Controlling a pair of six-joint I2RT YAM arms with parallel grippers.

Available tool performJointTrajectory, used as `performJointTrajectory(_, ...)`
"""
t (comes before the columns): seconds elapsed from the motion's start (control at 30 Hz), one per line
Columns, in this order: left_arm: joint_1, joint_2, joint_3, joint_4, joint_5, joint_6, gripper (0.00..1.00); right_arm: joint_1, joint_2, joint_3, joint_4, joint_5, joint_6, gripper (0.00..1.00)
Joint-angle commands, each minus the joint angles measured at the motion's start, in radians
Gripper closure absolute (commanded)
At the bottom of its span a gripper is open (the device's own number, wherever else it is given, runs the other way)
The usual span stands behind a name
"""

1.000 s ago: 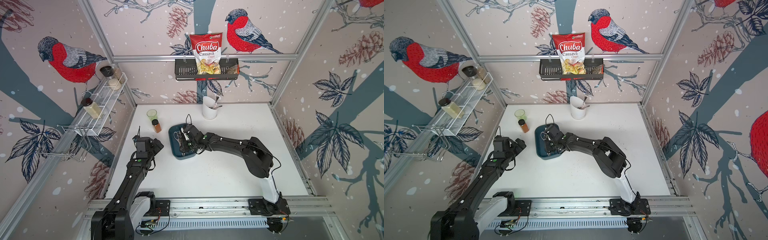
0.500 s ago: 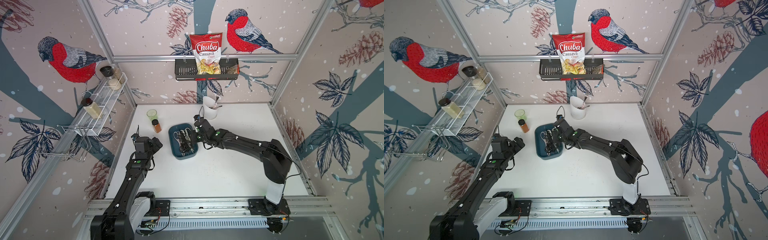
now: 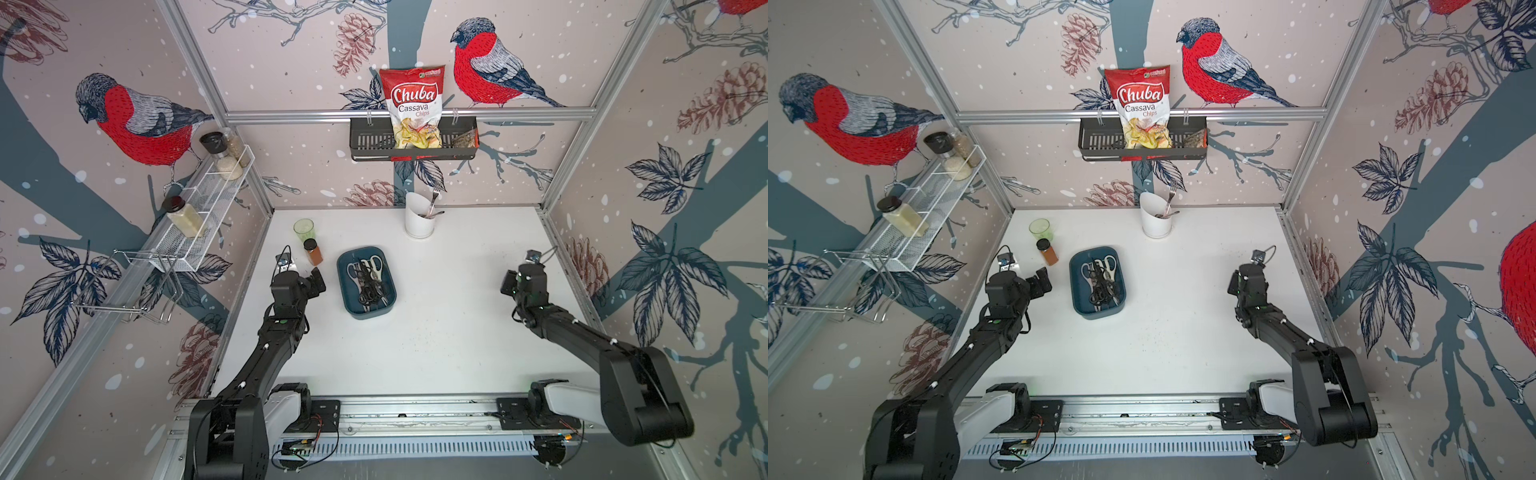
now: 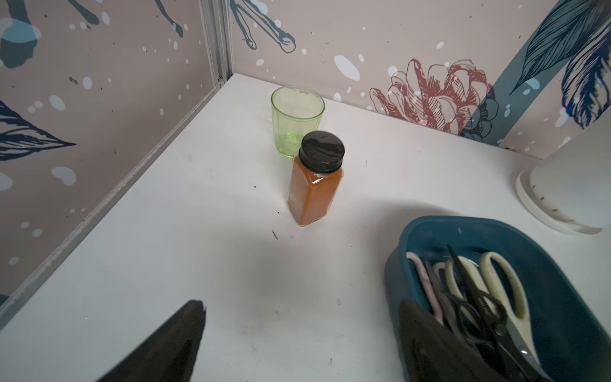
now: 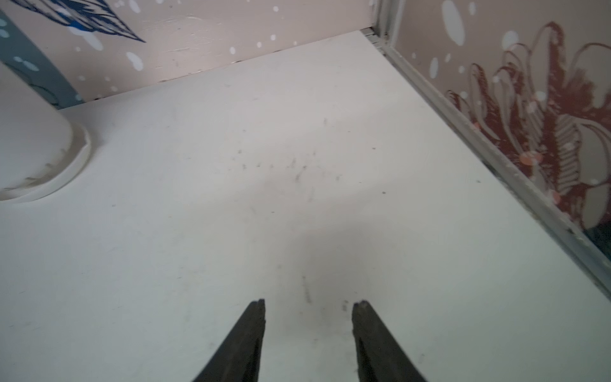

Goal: Put the scissors into the storage box
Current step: Place the scissors in the storage box, then reset both arms

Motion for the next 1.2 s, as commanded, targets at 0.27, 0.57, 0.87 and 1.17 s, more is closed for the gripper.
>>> performJointTrajectory(0.27,0.0,0.31,-0.05,0.55,-0.028,0.167,0.05,-0.048,0.223,-0.2,0.856,-0.08,-0.194,0.51)
performJointTrajectory(0.57,-0.077,0.422,-0.067,0.726,-0.058,0.191,0.01,-0.081,0.259,-0.153,0.8,-0.094,-0.15,0.32)
performJointTrajectory(0.87,-0.066,0.443,-0.134,0.846,-0.065,0.166,0.01,-0.083,0.262,-0.156,0.812,-0.098,-0.151,0.0)
performJointTrajectory(1.17,-0.059,0.445,-0.137,0.854,-0.052,0.165,0.01,-0.085,0.269,-0.158,0.825,-0.104,-0.149,0.0)
